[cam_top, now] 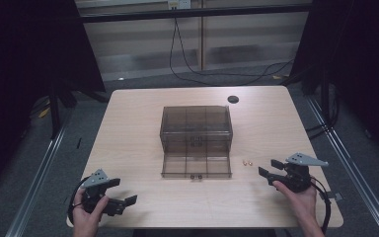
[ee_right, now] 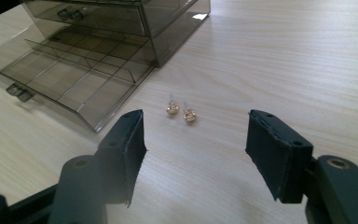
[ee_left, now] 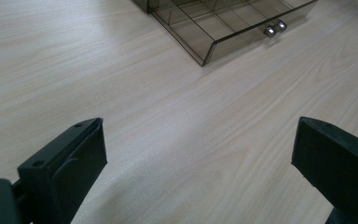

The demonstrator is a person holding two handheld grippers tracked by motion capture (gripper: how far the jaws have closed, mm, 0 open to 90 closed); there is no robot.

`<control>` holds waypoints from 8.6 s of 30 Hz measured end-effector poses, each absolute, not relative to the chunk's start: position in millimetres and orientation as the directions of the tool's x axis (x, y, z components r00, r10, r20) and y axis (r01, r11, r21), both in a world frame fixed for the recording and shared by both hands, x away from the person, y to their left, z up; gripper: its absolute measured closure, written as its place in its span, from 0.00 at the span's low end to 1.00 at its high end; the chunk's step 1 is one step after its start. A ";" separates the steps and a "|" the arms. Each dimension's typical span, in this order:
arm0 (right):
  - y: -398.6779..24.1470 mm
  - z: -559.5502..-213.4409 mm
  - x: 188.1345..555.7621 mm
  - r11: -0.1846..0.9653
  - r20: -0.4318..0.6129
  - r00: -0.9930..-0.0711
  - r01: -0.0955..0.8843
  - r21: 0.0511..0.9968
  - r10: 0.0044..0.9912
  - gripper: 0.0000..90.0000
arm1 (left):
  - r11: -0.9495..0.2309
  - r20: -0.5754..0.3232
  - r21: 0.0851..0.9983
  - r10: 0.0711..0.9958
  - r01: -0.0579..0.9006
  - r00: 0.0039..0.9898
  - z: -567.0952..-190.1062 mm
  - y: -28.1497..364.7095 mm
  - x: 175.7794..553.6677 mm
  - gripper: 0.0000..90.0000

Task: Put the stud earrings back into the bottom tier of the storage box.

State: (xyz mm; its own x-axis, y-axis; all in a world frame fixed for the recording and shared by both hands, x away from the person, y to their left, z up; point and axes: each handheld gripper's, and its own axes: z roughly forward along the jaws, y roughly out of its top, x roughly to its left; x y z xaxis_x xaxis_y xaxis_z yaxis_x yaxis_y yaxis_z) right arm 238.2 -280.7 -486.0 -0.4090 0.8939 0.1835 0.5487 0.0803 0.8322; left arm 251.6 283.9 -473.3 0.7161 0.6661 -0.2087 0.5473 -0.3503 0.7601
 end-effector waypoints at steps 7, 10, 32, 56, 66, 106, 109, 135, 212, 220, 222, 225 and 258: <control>-281.5 -485.9 238.5 0.083 0.179 -0.412 0.544 0.835 0.894 0.41 | -0.343 -0.216 0.760 0.668 0.552 0.712 -473.8 284.5 253.0 0.03; -281.9 -486.0 239.2 0.082 0.182 -0.416 0.542 0.836 0.891 0.40 | -0.346 -0.217 0.756 0.668 0.555 0.712 -474.5 285.6 254.0 0.03; -280.9 -476.1 244.7 0.142 0.182 -0.488 0.554 0.821 0.854 0.59 | -0.355 -0.204 0.759 0.666 0.545 0.718 -473.0 284.2 252.9 0.03; -255.9 -453.4 283.6 0.450 0.104 -0.663 0.606 0.656 0.741 0.74 | -0.342 -0.219 0.765 0.659 0.546 0.720 -473.3 282.8 253.8 0.03; -243.5 -449.2 313.7 0.620 0.051 -0.726 0.620 0.481 0.686 0.84 | -0.350 -0.215 0.764 0.654 0.542 0.725 -473.0 284.2 253.6 0.03; -214.8 -462.1 367.8 0.831 0.011 -0.841 0.536 0.150 0.541 0.92 | -0.355 -0.213 0.759 0.656 0.546 0.724 -473.9 285.3 254.9 0.03; -215.4 -463.9 368.8 0.833 0.014 -0.843 0.534 0.146 0.538 0.93 | -0.357 -0.212 0.758 0.657 0.546 0.724 -473.8 285.7 255.2 0.03; -216.7 -455.2 362.9 0.826 0.058 -0.840 0.541 0.157 0.539 0.95 | -0.358 -0.212 0.759 0.654 0.544 0.726 -473.8 285.5 254.9 0.03; -101.9 -404.6 373.3 0.916 0.069 -0.947 0.320 0.242 0.313 0.95 | -0.351 -0.220 0.764 0.647 0.541 0.730 -473.1 285.7 254.2 0.03; -82.1 -408.7 377.3 0.935 0.066 -0.958 0.285 0.213 0.278 0.95 | -0.349 -0.220 0.766 0.647 0.540 0.730 -473.0 285.8 254.3 0.03; -76.3 -410.3 379.2 0.940 0.066 -0.961 0.275 0.201 0.267 0.95 | -0.354 -0.215 0.766 0.647 0.537 0.732 -472.9 286.3 254.5 0.03; -71.8 -413.0 380.5 0.943 0.063 -0.964 0.267 0.200 0.260 0.95 | -0.353 -0.216 0.766 0.646 0.538 0.732 -472.8 286.1 254.5 0.03; -14.9 -453.2 389.0 0.982 0.046 -0.987 0.156 0.106 0.152 0.95 | -0.354 -0.216 0.766 0.644 0.537 0.734 -472.6 286.5 254.8 0.03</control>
State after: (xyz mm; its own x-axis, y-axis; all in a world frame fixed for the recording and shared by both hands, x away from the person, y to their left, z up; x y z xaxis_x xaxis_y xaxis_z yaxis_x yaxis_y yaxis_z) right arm 389.0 -14.9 -453.2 -0.9874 0.1518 0.0457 0.1559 0.9821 0.1055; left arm 254.8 286.5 -472.6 0.7338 0.6440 -0.2162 0.5366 -0.3543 0.7659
